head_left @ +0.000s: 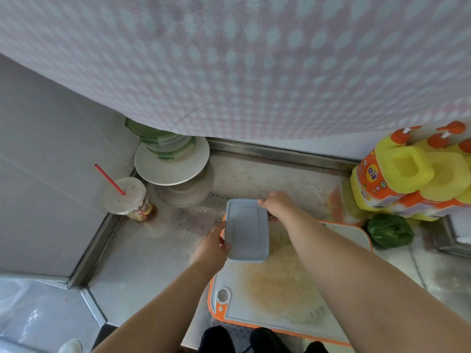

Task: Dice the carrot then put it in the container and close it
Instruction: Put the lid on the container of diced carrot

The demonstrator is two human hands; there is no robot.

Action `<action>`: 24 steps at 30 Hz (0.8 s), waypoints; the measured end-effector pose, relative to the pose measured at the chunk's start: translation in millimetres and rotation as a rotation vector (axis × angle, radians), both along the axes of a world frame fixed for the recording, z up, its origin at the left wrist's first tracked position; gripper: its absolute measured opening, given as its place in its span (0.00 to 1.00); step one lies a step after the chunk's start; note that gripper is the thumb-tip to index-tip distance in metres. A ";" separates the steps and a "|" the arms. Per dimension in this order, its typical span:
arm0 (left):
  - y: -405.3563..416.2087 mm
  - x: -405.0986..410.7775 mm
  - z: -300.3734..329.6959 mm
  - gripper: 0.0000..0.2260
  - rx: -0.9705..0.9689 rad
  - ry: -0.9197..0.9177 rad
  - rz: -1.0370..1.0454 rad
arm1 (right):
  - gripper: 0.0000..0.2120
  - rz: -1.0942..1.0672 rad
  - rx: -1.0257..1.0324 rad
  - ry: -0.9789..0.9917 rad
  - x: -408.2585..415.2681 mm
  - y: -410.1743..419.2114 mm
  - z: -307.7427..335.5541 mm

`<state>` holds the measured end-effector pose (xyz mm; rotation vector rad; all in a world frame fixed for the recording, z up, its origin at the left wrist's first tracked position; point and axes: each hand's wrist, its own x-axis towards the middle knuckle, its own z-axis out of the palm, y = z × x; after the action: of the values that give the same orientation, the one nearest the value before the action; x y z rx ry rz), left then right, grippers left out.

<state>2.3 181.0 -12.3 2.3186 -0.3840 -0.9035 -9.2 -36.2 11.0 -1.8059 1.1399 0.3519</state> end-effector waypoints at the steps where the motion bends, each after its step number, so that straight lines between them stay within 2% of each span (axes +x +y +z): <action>1: -0.2 0.2 0.6 0.28 -0.005 0.008 0.005 | 0.22 -0.085 0.094 -0.006 0.1 -0.9 -1.6; 2: -0.7 0.6 0.9 0.28 -0.007 0.013 0.006 | 0.24 -0.145 0.161 -0.015 -1.0 -1.9 -2.8; 4: -0.6 0.2 0.6 0.28 -0.011 0.016 0.008 | 0.22 -0.221 0.244 -0.009 -4.1 -5.7 -9.9; 7: -1.2 0.3 1.6 0.28 -0.005 0.022 -0.005 | 0.20 -0.284 0.299 0.037 -7.5 -5.9 -16.6; 13: 0.0 -1.2 10.1 0.33 0.098 -0.068 -0.134 | 0.23 -0.342 0.135 -0.075 -10.4 8.4 -22.7; 17: -0.8 -1.4 16.1 0.33 0.172 -0.121 -0.294 | 0.38 -0.145 0.016 -0.063 -36.4 30.0 -15.9; 19: -1.4 0.7 15.3 0.33 0.203 -0.131 -0.325 | 0.36 -0.047 0.005 -0.028 -54.1 41.3 -11.0; 22: -2.5 5.5 11.6 0.34 0.197 -0.096 -0.330 | 0.27 -0.061 0.050 -0.067 -83.2 61.1 -8.9; 24: -3.8 6.2 13.9 0.34 0.214 -0.109 -0.360 | 0.23 0.034 -0.112 -0.085 -97.5 71.1 -14.9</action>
<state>8.5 177.2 1.6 2.5494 -0.8065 -1.0307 -106.7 34.9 -3.9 -1.9208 1.0895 0.2331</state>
